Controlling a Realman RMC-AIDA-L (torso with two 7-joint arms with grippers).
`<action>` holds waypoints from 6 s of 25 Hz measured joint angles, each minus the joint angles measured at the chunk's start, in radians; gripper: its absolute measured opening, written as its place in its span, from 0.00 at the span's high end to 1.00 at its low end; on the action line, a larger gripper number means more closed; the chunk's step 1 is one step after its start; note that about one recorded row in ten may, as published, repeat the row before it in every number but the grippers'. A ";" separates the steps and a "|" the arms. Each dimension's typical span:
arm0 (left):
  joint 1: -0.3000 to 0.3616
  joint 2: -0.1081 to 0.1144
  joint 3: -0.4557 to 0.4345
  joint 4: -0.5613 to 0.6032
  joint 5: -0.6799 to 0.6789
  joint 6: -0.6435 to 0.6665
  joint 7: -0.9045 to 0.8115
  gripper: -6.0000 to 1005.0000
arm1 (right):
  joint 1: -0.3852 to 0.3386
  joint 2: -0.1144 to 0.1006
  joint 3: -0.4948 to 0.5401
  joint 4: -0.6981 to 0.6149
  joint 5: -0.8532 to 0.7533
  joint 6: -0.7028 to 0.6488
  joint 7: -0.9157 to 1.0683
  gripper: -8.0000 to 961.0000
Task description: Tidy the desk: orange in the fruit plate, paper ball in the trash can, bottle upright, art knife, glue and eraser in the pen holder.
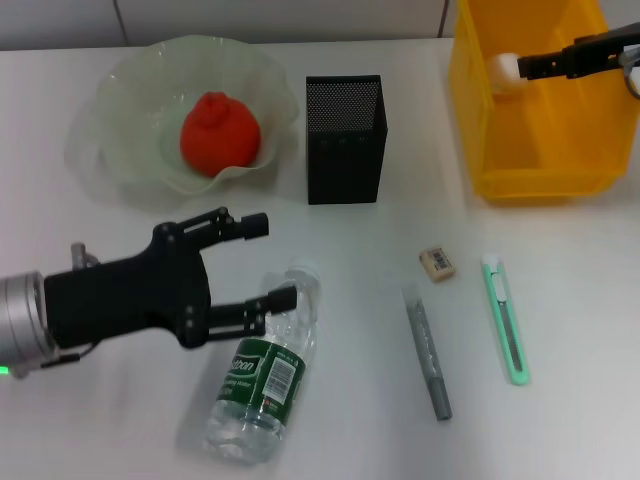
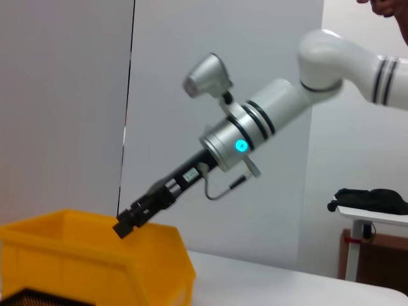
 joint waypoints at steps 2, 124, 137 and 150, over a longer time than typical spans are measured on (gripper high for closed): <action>0.020 -0.006 0.025 0.099 -0.001 -0.025 -0.082 0.25 | -0.059 -0.001 0.000 -0.030 0.117 -0.006 -0.067 0.12; 0.122 0.002 -0.020 0.312 -0.016 -0.260 -0.195 0.55 | -0.340 -0.001 0.034 0.813 0.926 -0.430 -1.629 0.12; 0.064 -0.001 -0.040 0.179 -0.063 -0.260 -0.112 0.50 | -0.339 -0.001 0.034 0.813 0.926 -0.430 -1.615 0.12; 0.120 -0.001 -0.174 0.247 -0.094 -0.038 -0.094 0.25 | -0.365 -0.002 0.044 0.685 0.927 -0.524 -1.450 0.12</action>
